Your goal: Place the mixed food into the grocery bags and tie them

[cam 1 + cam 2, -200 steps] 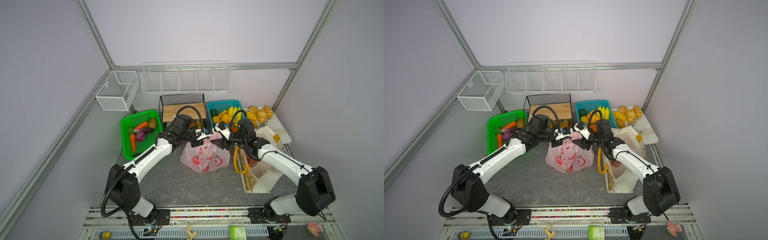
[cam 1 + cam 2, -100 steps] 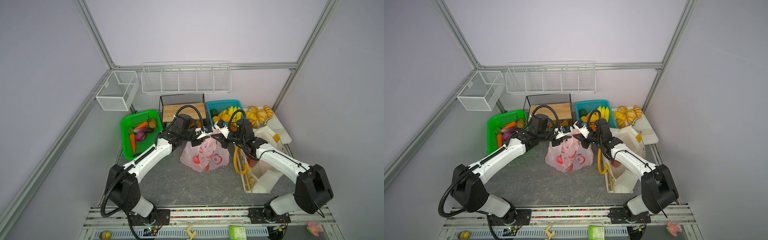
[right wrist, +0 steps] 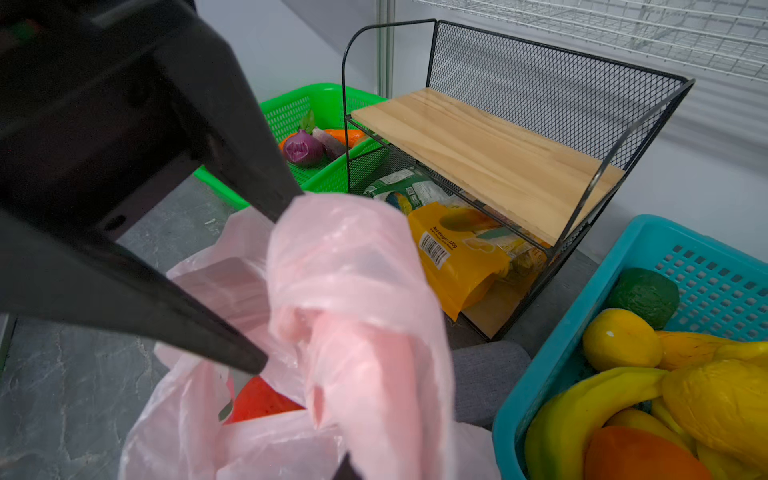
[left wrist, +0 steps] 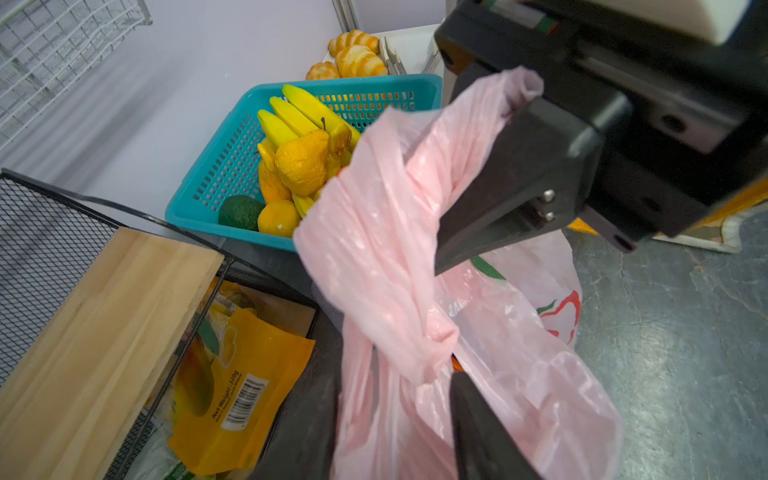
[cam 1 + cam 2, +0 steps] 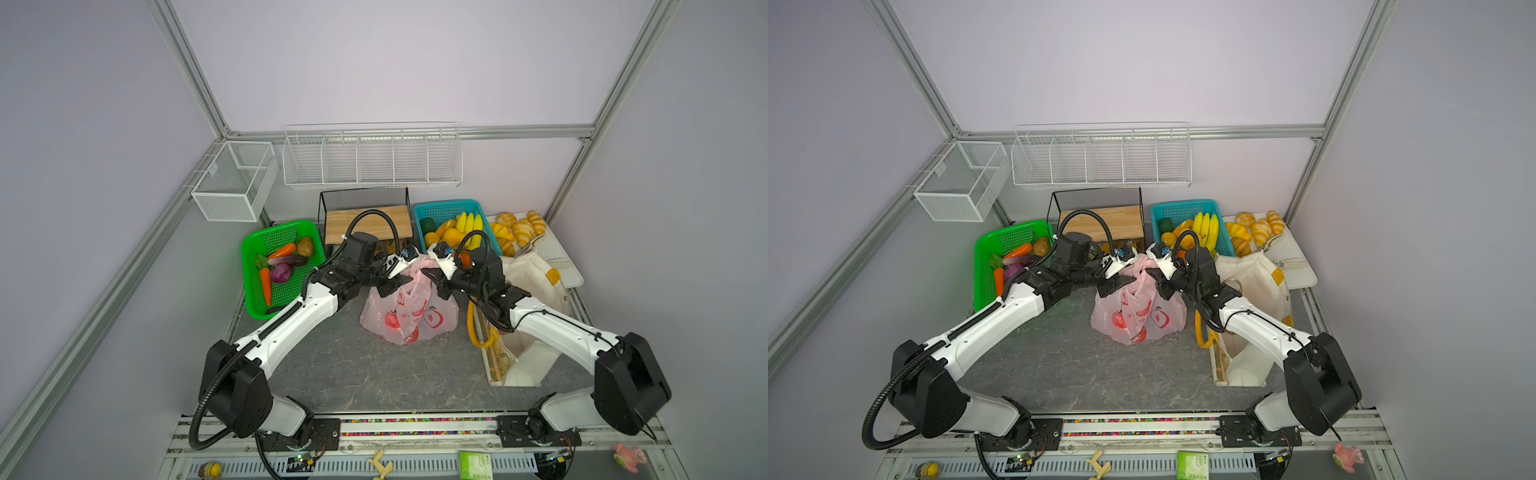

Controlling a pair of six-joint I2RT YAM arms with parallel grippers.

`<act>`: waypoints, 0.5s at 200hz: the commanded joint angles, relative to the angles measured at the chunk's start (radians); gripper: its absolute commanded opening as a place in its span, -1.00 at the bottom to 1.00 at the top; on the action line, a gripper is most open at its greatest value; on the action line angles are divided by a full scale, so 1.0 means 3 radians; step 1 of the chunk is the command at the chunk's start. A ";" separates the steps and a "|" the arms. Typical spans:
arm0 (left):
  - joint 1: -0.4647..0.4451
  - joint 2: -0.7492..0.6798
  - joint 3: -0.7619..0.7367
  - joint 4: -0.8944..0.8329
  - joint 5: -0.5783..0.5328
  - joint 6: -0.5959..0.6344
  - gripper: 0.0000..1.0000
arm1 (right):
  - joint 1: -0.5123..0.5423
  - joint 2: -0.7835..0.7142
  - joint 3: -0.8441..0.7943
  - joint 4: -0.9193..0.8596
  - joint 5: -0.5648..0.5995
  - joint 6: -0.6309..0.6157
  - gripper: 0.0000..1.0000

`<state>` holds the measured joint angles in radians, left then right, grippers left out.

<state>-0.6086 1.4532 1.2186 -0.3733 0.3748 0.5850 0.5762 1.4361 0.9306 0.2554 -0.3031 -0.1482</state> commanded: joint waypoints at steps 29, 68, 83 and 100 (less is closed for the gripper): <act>0.0007 -0.0080 -0.0005 0.0143 0.0122 -0.0544 -0.85 | 0.0110 -0.0093 -0.0143 0.0513 0.0537 0.0455 -0.87; 0.0002 -0.0315 -0.0319 0.0716 0.0131 -0.1135 -1.00 | 0.0211 -0.0062 -0.0152 0.0735 0.0749 0.0799 -0.87; 0.0004 -0.0384 -0.0421 0.0909 0.0167 -0.1316 -1.00 | 0.0253 -0.0041 -0.0151 0.0774 0.0848 0.0905 -0.87; 0.0004 -0.0431 -0.0531 0.1157 0.0193 -0.1604 -1.00 | 0.0298 -0.0021 -0.0195 0.0822 0.0938 0.0996 -0.87</act>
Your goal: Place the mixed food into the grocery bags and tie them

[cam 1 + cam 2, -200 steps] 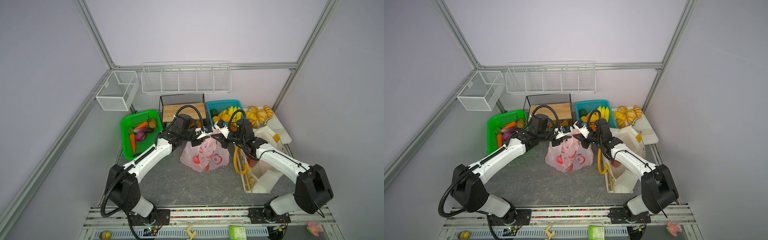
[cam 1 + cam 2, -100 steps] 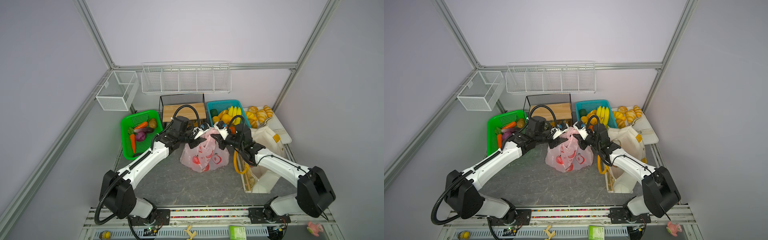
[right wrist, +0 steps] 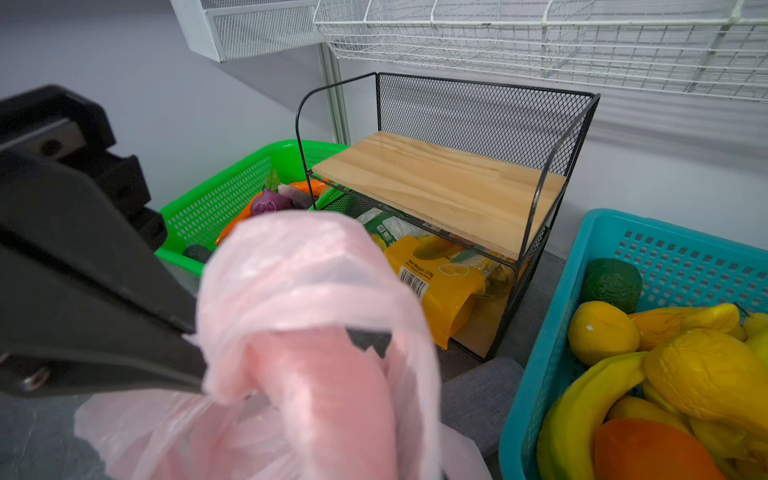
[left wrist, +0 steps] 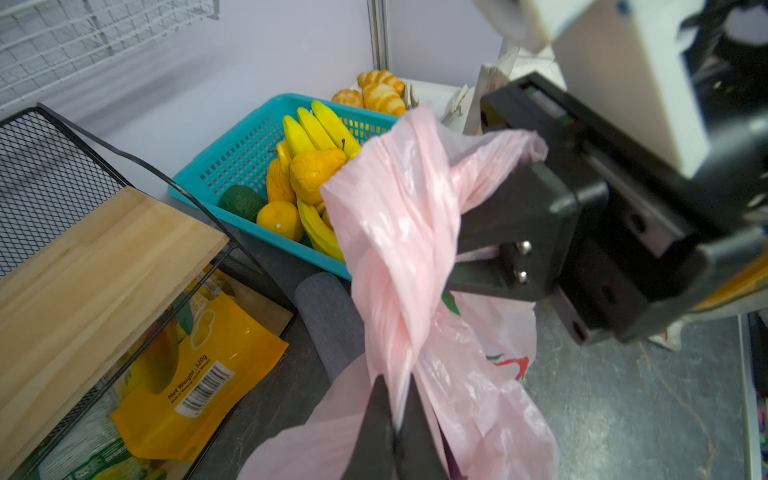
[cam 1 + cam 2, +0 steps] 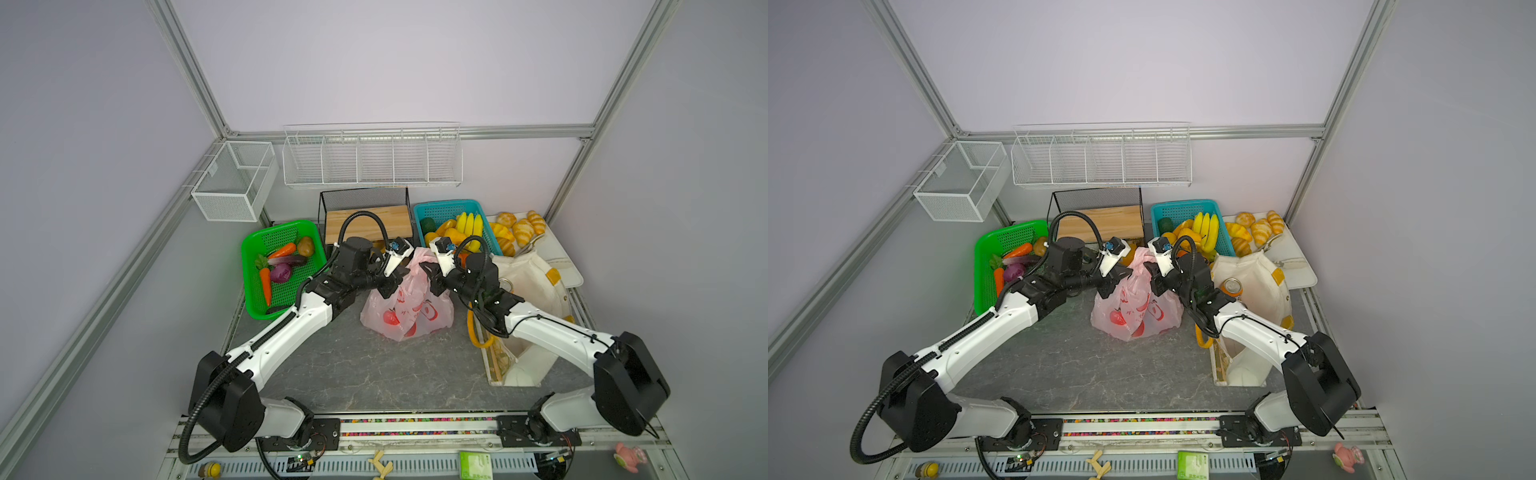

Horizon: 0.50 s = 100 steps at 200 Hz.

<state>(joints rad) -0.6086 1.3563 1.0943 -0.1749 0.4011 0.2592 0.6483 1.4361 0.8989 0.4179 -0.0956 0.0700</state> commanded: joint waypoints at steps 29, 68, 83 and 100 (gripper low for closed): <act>-0.0014 -0.0119 -0.0195 0.0659 -0.0024 -0.0858 -1.00 | 0.0118 0.0015 -0.0144 0.0329 0.0260 0.0336 -0.87; -0.0066 -0.0110 -0.0196 0.0694 -0.0089 -0.1289 -1.00 | 0.0168 0.0045 -0.0149 0.0346 0.0344 0.0433 -0.87; -0.0127 -0.0123 -0.0225 0.0730 -0.0137 -0.1457 -1.00 | 0.0169 0.0080 -0.0128 0.0306 0.0402 0.0459 -0.87; -0.0219 -0.0152 -0.0293 0.0837 -0.0302 -0.1701 -1.00 | 0.0174 0.0104 -0.0148 0.0348 0.0425 0.0491 -0.87</act>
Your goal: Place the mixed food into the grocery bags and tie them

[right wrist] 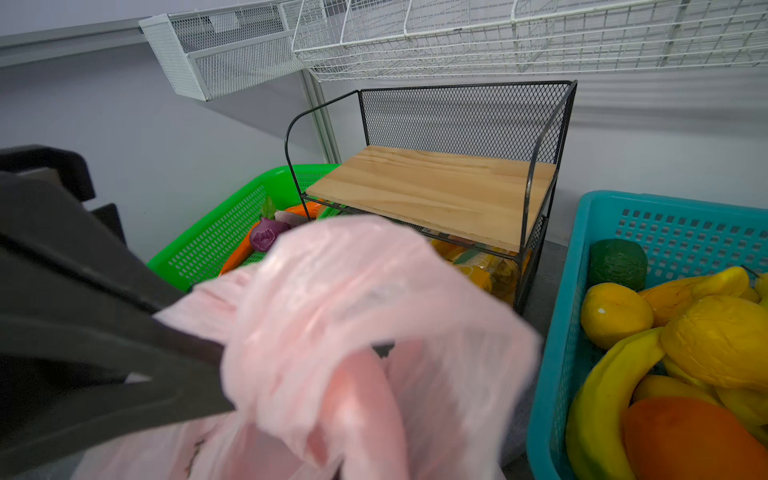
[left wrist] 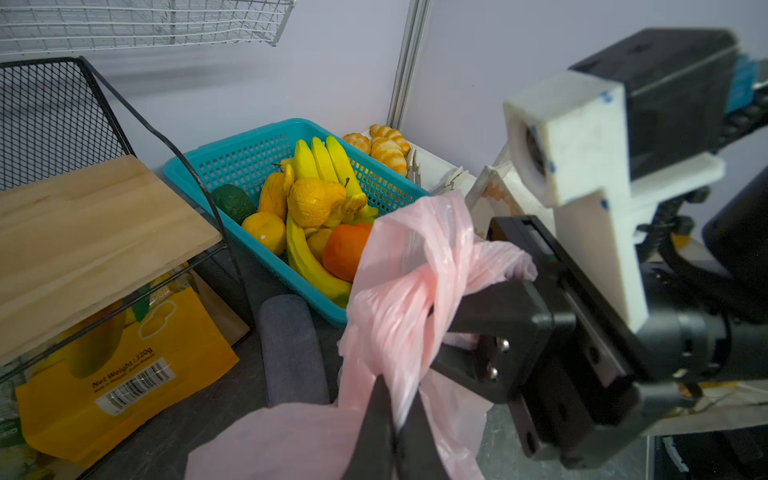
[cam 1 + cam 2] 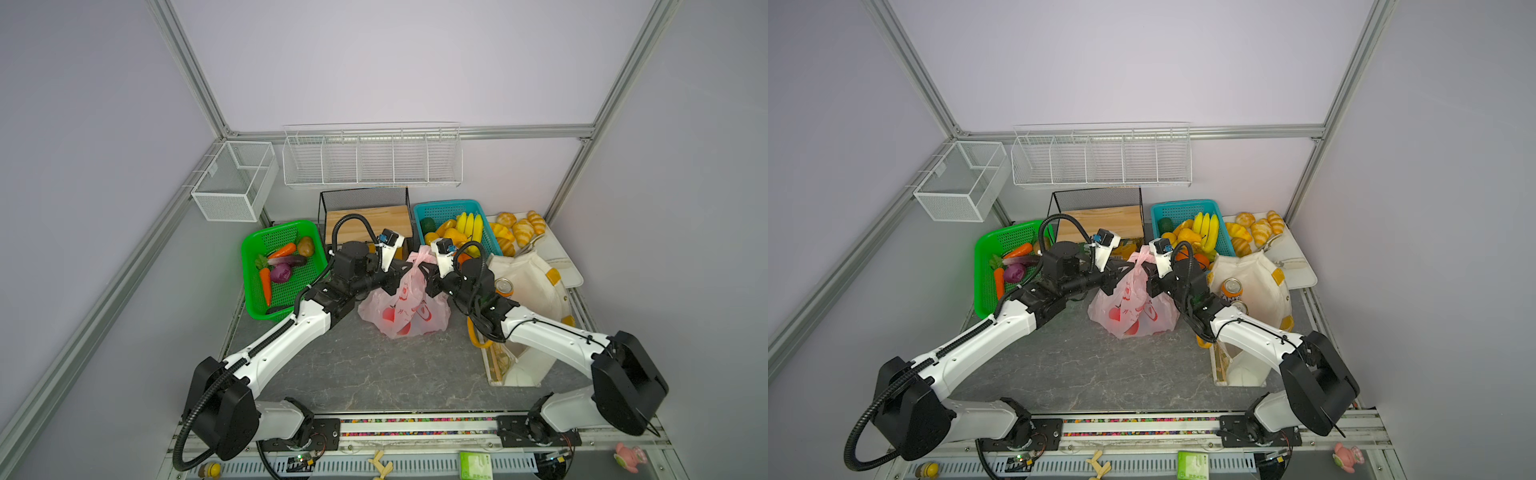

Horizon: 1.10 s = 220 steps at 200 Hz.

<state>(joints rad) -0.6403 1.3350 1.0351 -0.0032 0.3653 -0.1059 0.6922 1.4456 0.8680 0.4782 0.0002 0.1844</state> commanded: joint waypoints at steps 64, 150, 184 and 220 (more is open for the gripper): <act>-0.0512 -0.0184 -0.0369 0.0594 -0.0569 -0.1050 -1.00 | -0.0191 -0.0025 -0.0044 0.0130 -0.0625 -0.0038 -0.87; -0.0906 -0.0165 -0.0702 0.1304 -0.0734 -0.1294 -0.81 | -0.0548 -0.0227 -0.0068 -0.0166 -0.1999 -0.0447 -0.87; -0.0890 -0.0275 -0.0791 0.1135 -0.0787 -0.0962 -0.24 | -0.0572 -0.0276 -0.0194 -0.0106 -0.2097 -0.0501 -0.87; -0.0726 -0.0621 -0.0810 0.0717 -0.0740 -0.0614 0.05 | -0.0597 -0.0302 -0.0248 -0.0107 -0.2130 -0.0570 -0.87</act>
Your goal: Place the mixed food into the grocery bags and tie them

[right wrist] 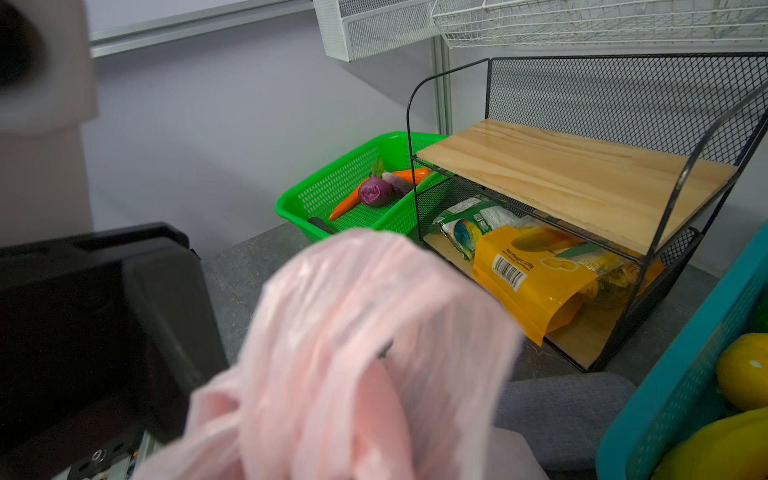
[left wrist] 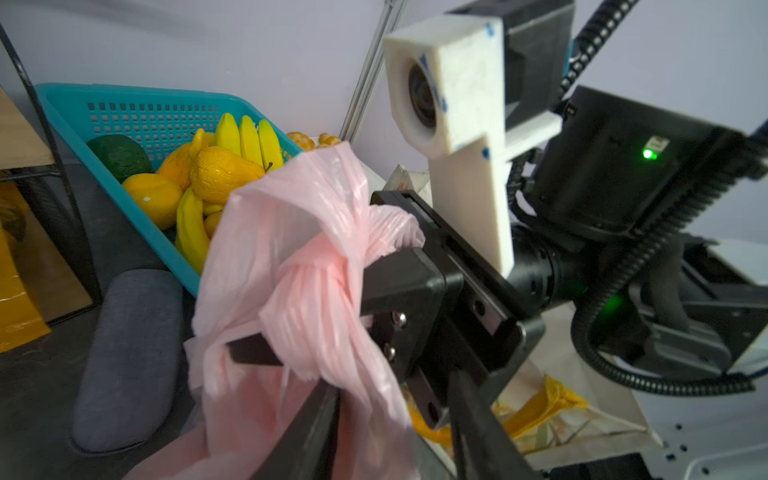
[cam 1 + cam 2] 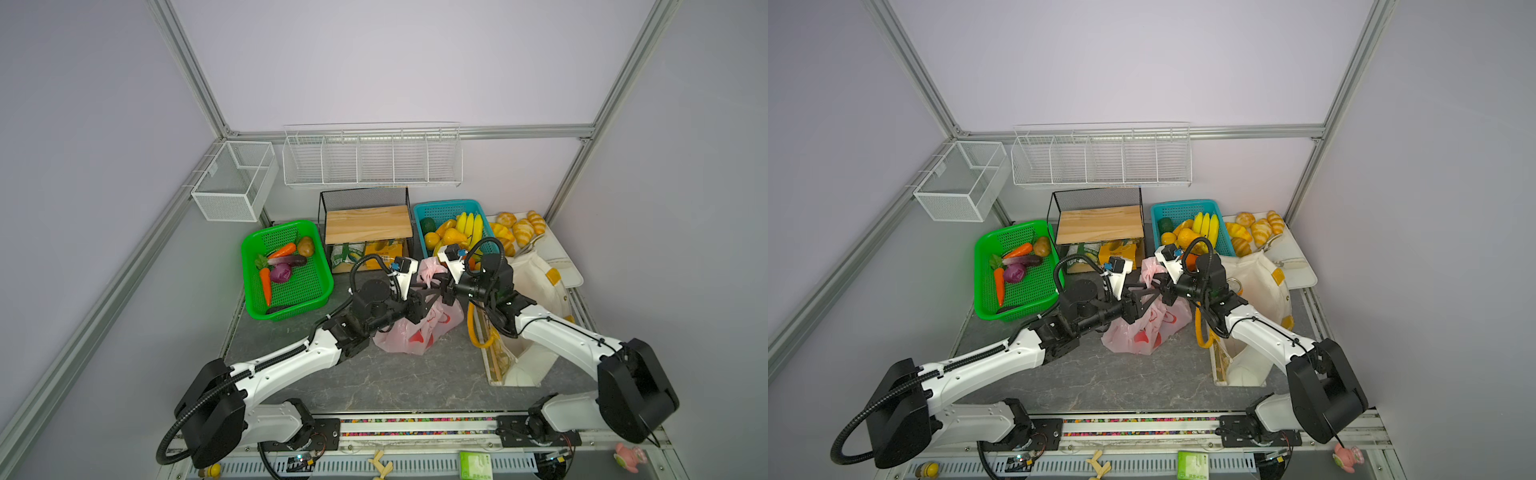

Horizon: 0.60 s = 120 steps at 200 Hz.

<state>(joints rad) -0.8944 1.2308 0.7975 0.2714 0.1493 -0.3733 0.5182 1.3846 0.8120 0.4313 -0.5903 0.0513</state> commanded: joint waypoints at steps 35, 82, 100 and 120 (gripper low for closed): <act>0.0254 -0.0579 -0.0054 -0.0401 0.0038 0.0410 0.21 | -0.0017 -0.0099 -0.0078 0.0093 -0.0149 -0.0123 -0.87; 0.0397 -0.0533 0.0126 -0.0955 -0.0518 0.0800 -0.53 | -0.0012 -0.0089 -0.0082 0.0165 -0.0147 -0.0069 -0.87; 0.0414 -0.0326 0.0309 -0.1164 -0.0565 0.1004 -0.76 | -0.0005 -0.0076 -0.0071 0.0167 -0.0131 -0.0064 -0.87; 0.0421 -0.0123 0.0420 -0.1243 -0.0304 0.1469 -0.85 | 0.0006 -0.0055 -0.0054 0.0168 -0.0107 -0.0040 -0.87</act>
<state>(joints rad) -0.7727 1.1378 0.8654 -0.0063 0.0319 -0.1066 0.5167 1.3781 0.8047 0.4469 -0.6159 0.0410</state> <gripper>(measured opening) 0.084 0.068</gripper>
